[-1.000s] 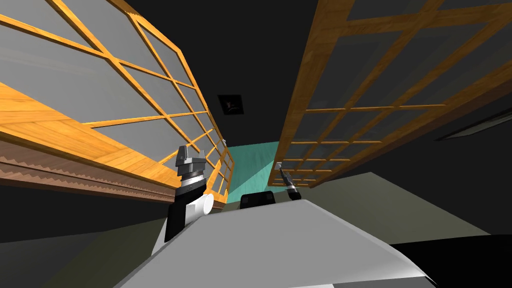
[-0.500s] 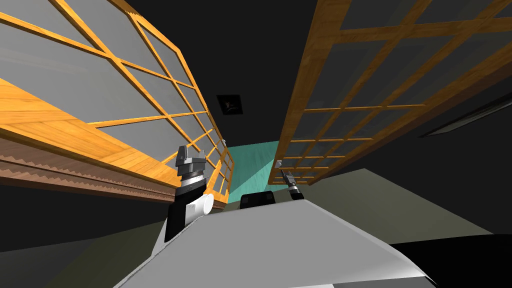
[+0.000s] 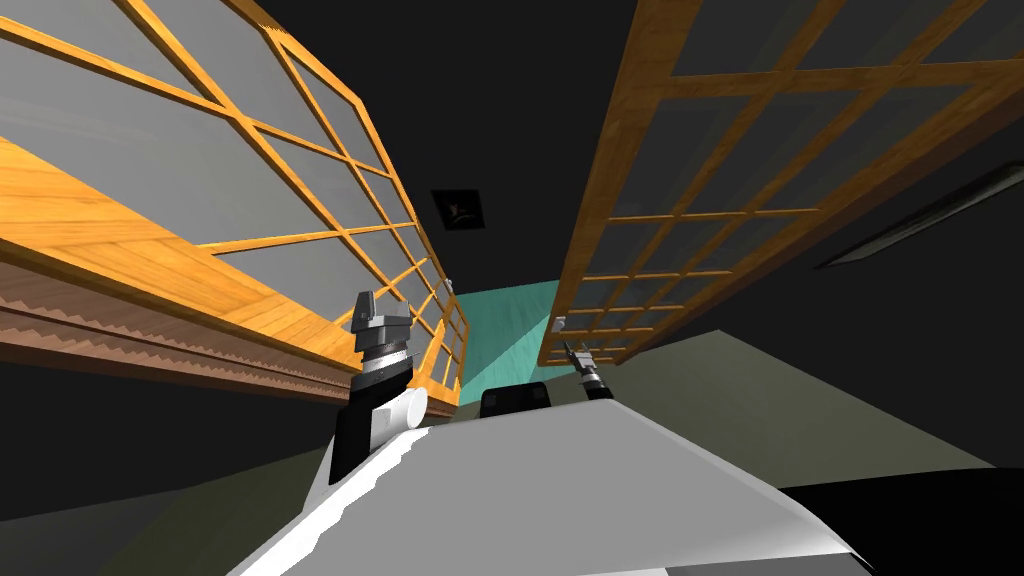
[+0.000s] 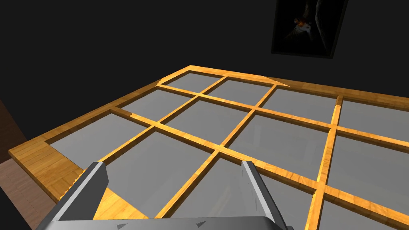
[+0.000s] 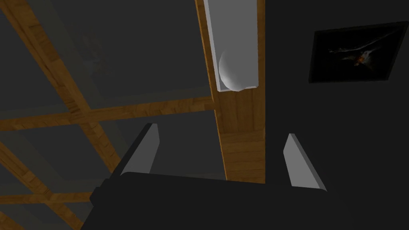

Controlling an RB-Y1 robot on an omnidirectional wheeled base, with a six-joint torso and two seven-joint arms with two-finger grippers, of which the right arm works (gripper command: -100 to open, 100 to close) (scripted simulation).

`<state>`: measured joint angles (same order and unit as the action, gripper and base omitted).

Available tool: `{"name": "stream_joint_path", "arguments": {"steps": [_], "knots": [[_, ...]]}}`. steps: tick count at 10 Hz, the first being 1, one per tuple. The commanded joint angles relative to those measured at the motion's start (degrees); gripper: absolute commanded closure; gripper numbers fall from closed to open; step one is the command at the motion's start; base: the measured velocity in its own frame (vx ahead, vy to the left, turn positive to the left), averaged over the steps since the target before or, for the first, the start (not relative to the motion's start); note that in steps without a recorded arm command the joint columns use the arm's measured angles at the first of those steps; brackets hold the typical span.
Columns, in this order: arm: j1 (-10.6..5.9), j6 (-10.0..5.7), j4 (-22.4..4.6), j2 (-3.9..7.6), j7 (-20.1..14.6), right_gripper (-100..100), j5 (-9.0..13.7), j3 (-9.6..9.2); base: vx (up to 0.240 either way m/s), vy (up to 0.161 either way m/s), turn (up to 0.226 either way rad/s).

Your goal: Push the door open

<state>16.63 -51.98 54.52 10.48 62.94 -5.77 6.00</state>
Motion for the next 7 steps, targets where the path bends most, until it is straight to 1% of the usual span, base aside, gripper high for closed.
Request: {"name": "stream_joint_path", "arguments": {"steps": [1,5,6,7], "knots": [[-0.07,-0.40,-0.55,0.59,2.61,-100,-0.98,0.62,-0.044,0.093,-0.056],[0.05,-1.05,-1.19,1.50,7.09,-100,-2.80,1.67,-0.028,0.068,-0.041],[0.01,-1.07,-1.23,1.35,6.29,-100,-2.51,1.51,-0.009,0.033,-0.013],[-0.46,-0.83,-1.50,1.22,6.74,-100,-2.49,1.76,0.136,-0.009,0.023]]}}
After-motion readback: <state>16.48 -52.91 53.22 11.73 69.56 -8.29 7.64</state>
